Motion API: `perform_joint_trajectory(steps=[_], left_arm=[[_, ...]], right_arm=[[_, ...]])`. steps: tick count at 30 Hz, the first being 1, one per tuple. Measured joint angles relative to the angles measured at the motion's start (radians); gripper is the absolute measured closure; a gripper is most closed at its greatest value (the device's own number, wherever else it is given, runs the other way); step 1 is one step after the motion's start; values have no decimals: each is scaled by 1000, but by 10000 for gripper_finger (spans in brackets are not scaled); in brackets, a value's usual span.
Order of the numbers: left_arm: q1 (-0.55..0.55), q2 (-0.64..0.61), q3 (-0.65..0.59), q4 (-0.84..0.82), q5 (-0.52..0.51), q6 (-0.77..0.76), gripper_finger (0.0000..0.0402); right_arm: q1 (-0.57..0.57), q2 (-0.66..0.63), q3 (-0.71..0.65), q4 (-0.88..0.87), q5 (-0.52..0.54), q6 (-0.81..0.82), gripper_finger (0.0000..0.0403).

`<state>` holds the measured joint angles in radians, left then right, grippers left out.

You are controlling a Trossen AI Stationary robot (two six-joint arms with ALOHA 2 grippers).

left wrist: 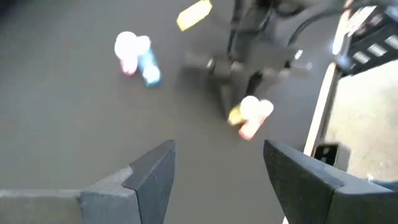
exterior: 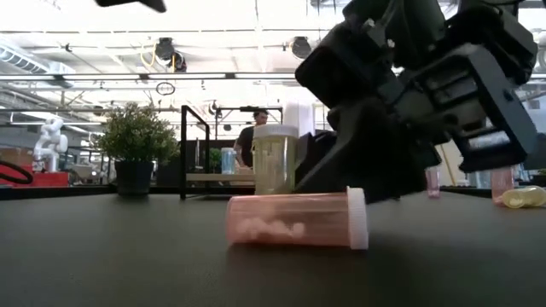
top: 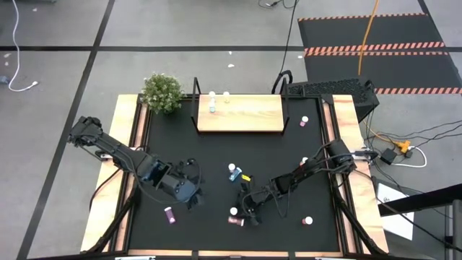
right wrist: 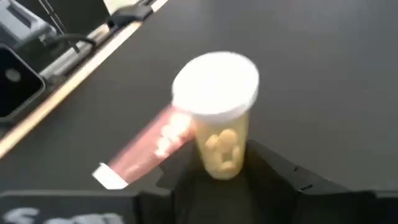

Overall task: Pick and place medicine bottles onto shelf by color
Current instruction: Put the bottom center yellow pill bottle on the shelf

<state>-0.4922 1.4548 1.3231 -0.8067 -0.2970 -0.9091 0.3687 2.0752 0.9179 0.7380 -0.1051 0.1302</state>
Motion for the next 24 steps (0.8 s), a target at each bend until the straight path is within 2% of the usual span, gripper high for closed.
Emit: perform_joint_trajectory(steps=[5,11,14,18,24], left_arm=[[25,0,0,112,-27,101,158],[57,0,0,126,-28,145,158],[68,0,0,151,-27,173,158],[77,17,0,259,-25,287,158],[162,129,22,354,84,400,158]], right_arm=[[-8,-44,0,-20,26,34,301],[-26,-130,1,-105,82,16,308],[-39,-209,1,-204,96,63,307],[-68,-330,1,-371,108,157,306],[-107,-488,1,-589,108,199,306]])
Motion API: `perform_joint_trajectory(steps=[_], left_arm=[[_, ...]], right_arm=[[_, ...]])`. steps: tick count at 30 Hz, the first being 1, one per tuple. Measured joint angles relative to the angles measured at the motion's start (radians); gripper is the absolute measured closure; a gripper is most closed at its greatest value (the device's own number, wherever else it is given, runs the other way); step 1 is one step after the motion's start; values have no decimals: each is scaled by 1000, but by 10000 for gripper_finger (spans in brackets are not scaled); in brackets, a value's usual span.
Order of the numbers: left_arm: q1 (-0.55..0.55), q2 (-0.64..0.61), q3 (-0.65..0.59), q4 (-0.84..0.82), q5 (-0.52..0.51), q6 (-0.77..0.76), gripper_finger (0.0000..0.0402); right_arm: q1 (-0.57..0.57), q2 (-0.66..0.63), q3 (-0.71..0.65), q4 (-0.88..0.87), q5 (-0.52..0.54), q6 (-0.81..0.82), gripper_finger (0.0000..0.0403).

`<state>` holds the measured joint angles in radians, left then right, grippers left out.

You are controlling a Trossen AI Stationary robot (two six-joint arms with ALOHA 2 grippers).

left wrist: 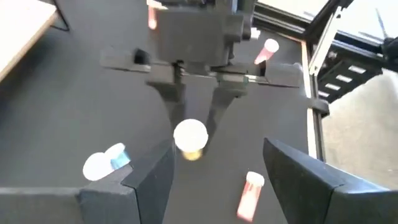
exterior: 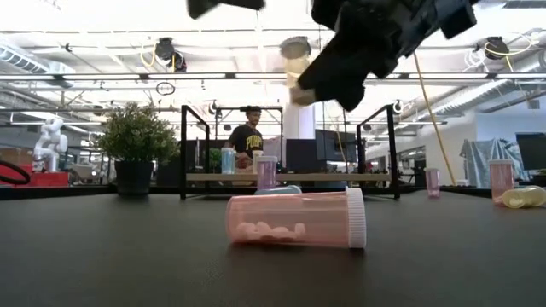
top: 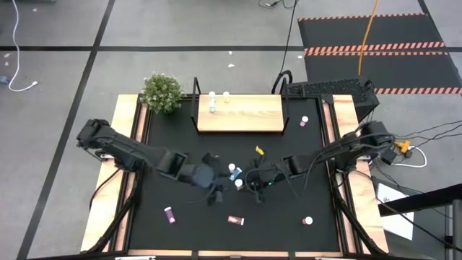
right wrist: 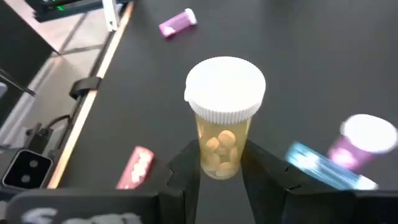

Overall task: Pick and place medicine bottles onto shelf by color
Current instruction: Put the bottom center yellow pill bottle on the shelf

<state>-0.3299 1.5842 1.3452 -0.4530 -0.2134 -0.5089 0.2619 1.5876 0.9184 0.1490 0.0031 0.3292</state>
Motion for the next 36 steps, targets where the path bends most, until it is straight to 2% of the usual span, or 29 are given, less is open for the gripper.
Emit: perform_joint_trajectory(steps=[8,16,24,36], left_arm=[[96,116,128,-8,82,91,158],[117,178,153,-21,198,196,158],[136,186,153,-45,171,140,158],[140,205,149,-42,175,163,158]], right_arm=[[3,-79,0,-150,49,-11,305],[5,-79,0,-135,54,-8,305],[13,-79,0,-122,75,-9,305],[15,-79,0,-114,79,-27,305]])
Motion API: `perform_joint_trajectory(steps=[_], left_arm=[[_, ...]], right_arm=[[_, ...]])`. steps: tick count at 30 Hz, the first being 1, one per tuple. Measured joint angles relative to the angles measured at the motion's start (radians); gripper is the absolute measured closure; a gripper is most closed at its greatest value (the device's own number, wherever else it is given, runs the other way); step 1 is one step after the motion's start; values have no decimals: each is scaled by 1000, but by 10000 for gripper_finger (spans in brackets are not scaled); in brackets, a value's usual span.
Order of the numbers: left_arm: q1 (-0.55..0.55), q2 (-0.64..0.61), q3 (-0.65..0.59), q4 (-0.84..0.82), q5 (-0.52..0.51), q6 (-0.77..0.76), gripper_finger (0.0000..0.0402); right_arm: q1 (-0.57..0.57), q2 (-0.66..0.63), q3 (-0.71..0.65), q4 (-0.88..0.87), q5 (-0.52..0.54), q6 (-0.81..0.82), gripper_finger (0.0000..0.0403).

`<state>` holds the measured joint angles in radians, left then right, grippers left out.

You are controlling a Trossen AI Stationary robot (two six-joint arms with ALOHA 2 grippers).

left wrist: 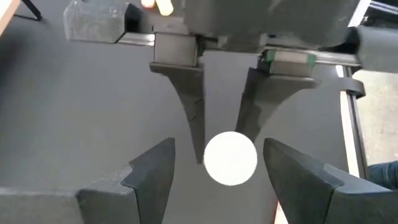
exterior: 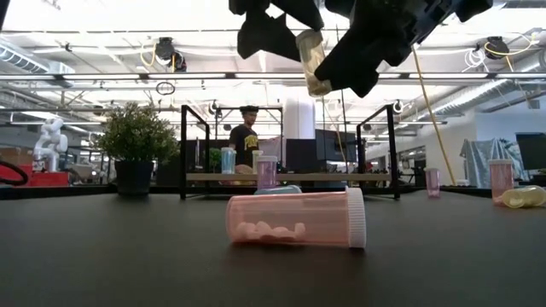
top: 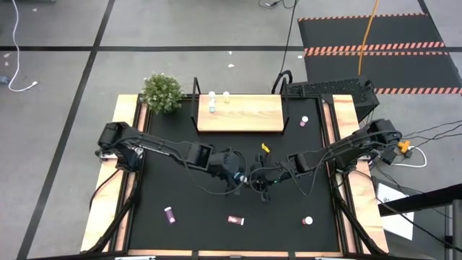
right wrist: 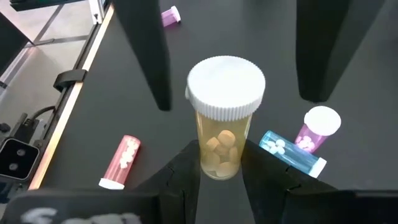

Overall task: Pick and place medicine bottles onto shelf by color
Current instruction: Put the bottom center yellow pill bottle on the shelf

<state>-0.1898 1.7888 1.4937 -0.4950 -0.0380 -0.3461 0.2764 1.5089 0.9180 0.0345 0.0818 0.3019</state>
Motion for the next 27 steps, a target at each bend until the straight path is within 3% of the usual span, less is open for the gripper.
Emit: perform_joint_trajectory(steps=[10,20,27], left_arm=[[0,9,-1,2,1,4,164],[5,9,-1,3,8,3,260],[6,9,-1,2,8,1,274]], right_arm=[[0,0,0,0,0,-3,305],[-2,0,0,-1,7,0,305],[-9,0,0,-1,4,33,301]])
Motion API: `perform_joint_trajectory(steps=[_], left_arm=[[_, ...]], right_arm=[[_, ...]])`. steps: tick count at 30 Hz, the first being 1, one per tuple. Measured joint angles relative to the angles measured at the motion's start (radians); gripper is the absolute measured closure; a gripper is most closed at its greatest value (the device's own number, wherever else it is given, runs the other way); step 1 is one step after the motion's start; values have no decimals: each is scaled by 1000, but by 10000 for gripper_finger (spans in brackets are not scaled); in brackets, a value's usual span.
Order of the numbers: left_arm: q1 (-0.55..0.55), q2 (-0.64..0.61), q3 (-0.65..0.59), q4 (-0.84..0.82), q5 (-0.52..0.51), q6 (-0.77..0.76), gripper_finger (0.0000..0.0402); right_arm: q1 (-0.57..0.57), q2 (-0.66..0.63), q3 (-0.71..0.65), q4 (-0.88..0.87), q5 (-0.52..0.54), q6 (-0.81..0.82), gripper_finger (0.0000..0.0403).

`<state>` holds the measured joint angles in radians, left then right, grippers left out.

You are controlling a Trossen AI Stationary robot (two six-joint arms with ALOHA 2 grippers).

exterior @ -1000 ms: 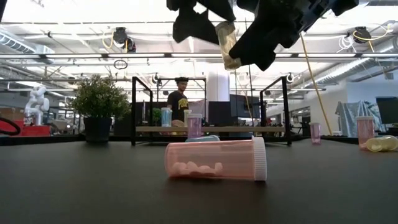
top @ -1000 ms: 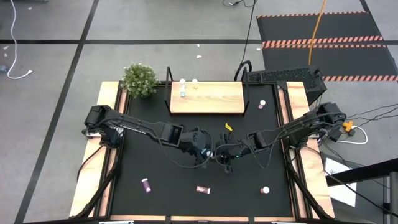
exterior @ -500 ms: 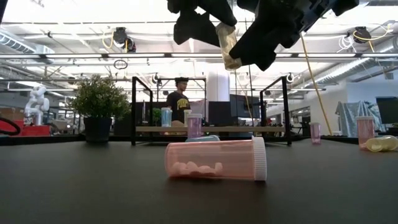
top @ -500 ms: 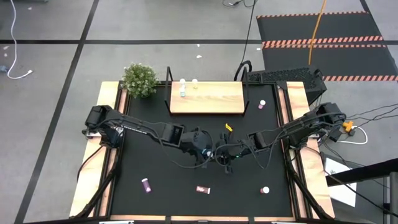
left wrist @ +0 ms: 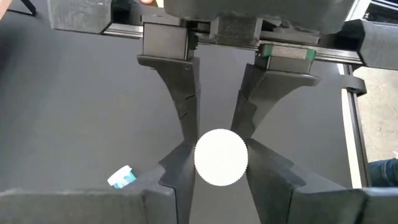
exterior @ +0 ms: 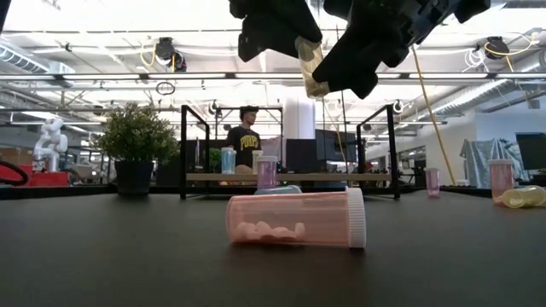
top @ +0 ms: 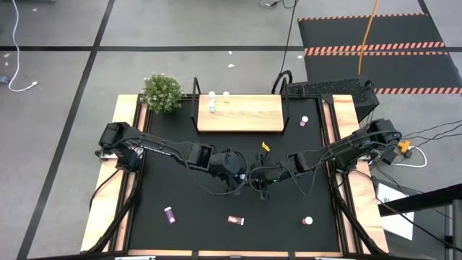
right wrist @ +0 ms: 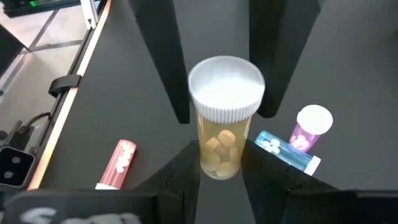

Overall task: Pick and place medicine bottles onto shelf by color
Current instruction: Put the bottom center yellow pill bottle on the shelf

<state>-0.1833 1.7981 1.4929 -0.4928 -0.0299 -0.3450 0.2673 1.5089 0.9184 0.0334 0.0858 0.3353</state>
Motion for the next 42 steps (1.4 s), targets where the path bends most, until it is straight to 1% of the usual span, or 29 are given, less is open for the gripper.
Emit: perform_joint_trajectory(steps=[3,8,12,15,18,22,27,33,35,39,42], left_arm=[[5,0,0,-3,-1,0,273],[31,-2,0,-3,-7,-19,273],[73,-19,1,-11,-8,-21,273],[122,-37,1,-44,-42,-22,273],[185,-63,5,-82,-101,-17,273],[292,-83,6,-79,-190,-7,273],[450,-94,6,-81,-203,45,273],[611,-68,7,-71,-195,174,273],[655,-58,7,-78,-149,202,273],[702,-25,6,-63,-87,238,273],[708,-1,8,-23,-67,275,273]], right_arm=[[-8,0,0,-1,-2,10,285],[-14,-45,0,-57,29,24,234],[-13,-142,1,-194,80,63,199],[-12,-228,1,-316,99,109,187],[-11,-312,0,-400,115,124,186],[-4,-395,0,-455,152,118,194],[-13,-454,0,-469,201,52,199],[-86,-469,0,-498,206,-36,199],[-122,-468,0,-512,203,-33,199],[-182,-468,0,-539,202,-9,199],[-212,-469,0,-539,199,-7,199]])
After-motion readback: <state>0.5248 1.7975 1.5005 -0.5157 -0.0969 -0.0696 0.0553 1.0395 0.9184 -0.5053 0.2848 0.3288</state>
